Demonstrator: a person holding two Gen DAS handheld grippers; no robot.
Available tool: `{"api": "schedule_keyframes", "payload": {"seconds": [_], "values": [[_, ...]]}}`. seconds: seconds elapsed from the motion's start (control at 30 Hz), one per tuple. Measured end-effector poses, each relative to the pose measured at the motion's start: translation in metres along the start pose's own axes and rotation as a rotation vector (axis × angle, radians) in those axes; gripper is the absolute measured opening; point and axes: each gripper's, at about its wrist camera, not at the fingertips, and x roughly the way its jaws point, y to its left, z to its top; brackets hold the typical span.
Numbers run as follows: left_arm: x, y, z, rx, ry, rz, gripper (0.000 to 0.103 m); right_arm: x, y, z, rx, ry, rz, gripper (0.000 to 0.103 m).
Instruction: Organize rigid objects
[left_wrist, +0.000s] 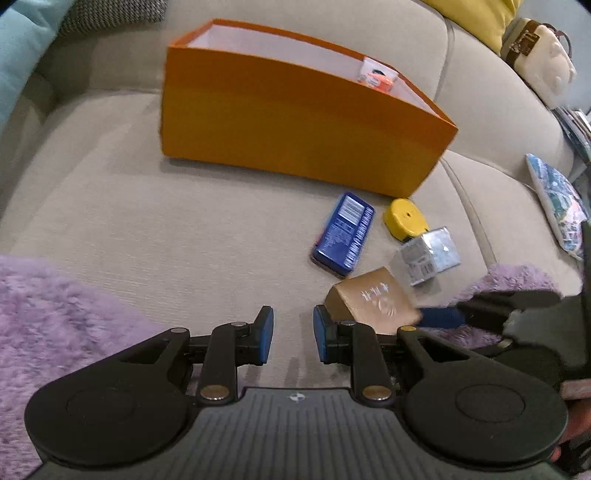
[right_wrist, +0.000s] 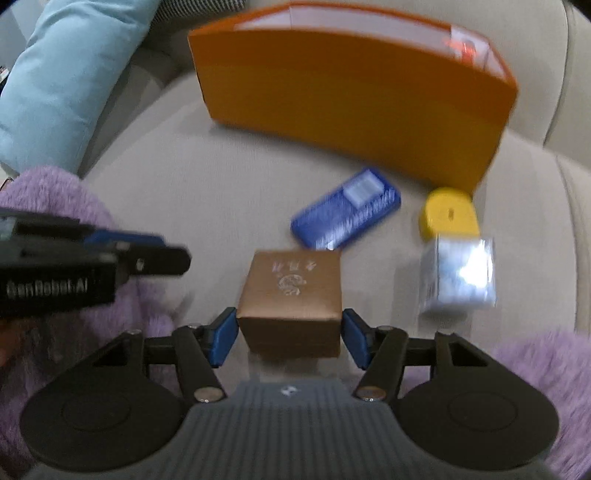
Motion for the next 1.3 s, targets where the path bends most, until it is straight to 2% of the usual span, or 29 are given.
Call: {"api": "schedule_keyframes", "payload": {"seconds": [0.17, 0.27, 0.37, 0.43, 0.53, 0.6, 0.73, 0.93, 1.1, 1.3], "values": [[0.002, -0.003, -0.002, -0.004, 0.018, -0.065, 0.026, 0.011, 0.000, -0.002, 0.012, 0.038, 0.001, 0.063], [0.004, -0.007, -0.002, -0.021, 0.036, -0.099, 0.032, 0.008, 0.002, -0.002, -0.006, 0.041, 0.005, 0.063], [0.008, -0.019, -0.002, -0.003, 0.056, -0.106, 0.045, -0.003, 0.000, -0.004, -0.019, 0.036, -0.010, 0.068], [0.012, -0.027, -0.002, 0.013, 0.072, -0.112, 0.059, -0.014, -0.005, -0.008, -0.039, 0.026, -0.061, 0.068], [0.019, -0.040, 0.000, 0.029, 0.086, -0.121, 0.067, -0.032, -0.015, -0.018, -0.048, -0.016, -0.138, 0.067], [0.026, -0.047, 0.001, 0.022, 0.096, -0.108, 0.071, -0.040, -0.025, -0.023, -0.022, -0.046, -0.160, 0.066], [0.038, -0.060, 0.005, 0.016, 0.119, -0.050, 0.075, -0.044, -0.041, -0.028, 0.073, -0.099, -0.124, 0.065], [0.056, -0.079, 0.011, 0.025, 0.165, 0.084, 0.079, -0.038, -0.045, -0.027, 0.077, -0.119, -0.112, 0.066], [0.068, -0.085, 0.014, 0.019, 0.182, 0.138, 0.081, -0.036, -0.049, -0.027, 0.090, -0.122, -0.091, 0.066], [0.071, -0.082, 0.014, -0.003, 0.189, 0.127, 0.074, -0.031, -0.051, -0.026, 0.093, -0.116, -0.089, 0.065]]}}
